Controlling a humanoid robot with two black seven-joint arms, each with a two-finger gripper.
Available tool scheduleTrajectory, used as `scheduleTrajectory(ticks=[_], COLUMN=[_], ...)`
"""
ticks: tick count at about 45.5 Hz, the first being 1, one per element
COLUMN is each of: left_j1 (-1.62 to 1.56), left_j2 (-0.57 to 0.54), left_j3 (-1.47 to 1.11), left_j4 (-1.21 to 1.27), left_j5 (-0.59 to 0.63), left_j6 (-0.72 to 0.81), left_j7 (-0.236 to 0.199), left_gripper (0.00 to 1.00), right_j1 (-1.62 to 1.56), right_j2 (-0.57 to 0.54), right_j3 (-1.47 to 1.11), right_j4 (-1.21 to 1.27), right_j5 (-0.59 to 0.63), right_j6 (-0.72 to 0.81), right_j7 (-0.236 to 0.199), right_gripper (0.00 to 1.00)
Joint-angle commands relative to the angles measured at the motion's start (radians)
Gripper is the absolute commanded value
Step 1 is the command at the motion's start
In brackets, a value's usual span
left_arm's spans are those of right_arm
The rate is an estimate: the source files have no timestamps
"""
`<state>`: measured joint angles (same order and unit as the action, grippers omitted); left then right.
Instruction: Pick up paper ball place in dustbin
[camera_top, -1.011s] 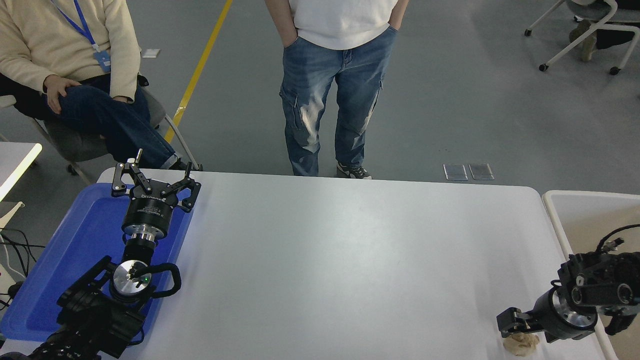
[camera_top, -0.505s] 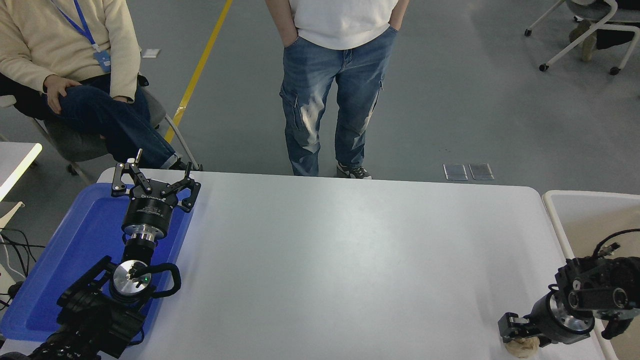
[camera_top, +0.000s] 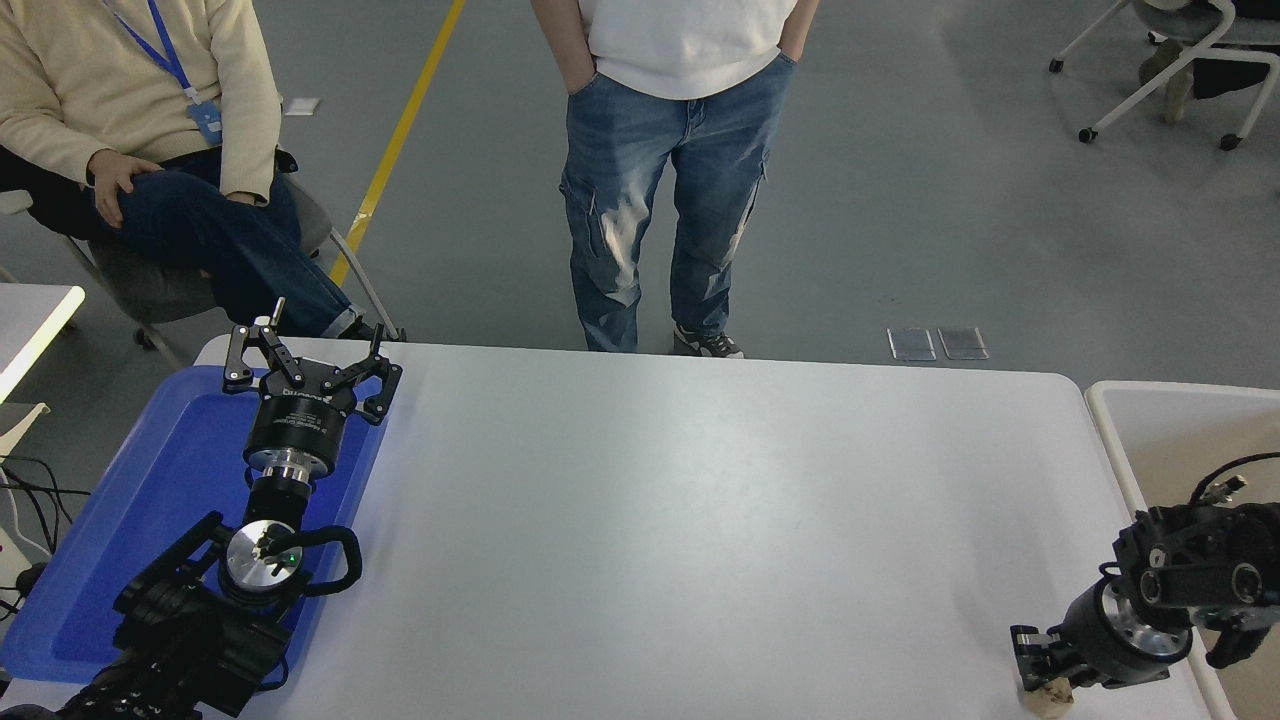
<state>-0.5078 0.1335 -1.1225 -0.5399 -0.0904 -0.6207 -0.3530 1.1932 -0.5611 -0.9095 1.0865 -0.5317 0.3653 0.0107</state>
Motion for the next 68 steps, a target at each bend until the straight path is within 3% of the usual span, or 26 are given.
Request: scheduleTrajectory(ticks=[1, 19, 26, 52, 68], left_j1=[0.0, 0.0, 0.0, 0.0, 0.0], left_j2=[0.0, 0.0, 0.0, 0.0, 0.0], left_j3=[0.001, 0.001, 0.001, 0.001, 0.001], left_j4=[0.0, 0.0, 0.0, 0.0, 0.0], left_j5=[0.0, 0.0, 0.0, 0.0, 0.0], left_j6=[-0.001, -0.001, -0.001, -0.001, -0.001], left_j7=[0.002, 0.002, 0.002, 0.002, 0.002], left_gripper=[1.0, 1.0, 1.0, 1.0, 1.0], right_j1=[0.071, 0.41, 0.534, 1.083, 1.171], right_j2=[-0.04, -0.094, -0.137, -0.134, -0.117], right_j3=[-0.009, -0.066, -0.1, -0.338, -0.356], right_j4=[0.049, 0.112, 0.144, 0.231, 0.236], right_j5=[-0.004, -0.004, -0.004, 0.029, 0.044], right_j6=[0.035, 0.418, 0.42, 0.42, 0.42], right_j7=[0.002, 0.002, 0.002, 0.003, 0.003], right_gripper=[0.0, 0.0, 0.0, 0.0, 0.0])
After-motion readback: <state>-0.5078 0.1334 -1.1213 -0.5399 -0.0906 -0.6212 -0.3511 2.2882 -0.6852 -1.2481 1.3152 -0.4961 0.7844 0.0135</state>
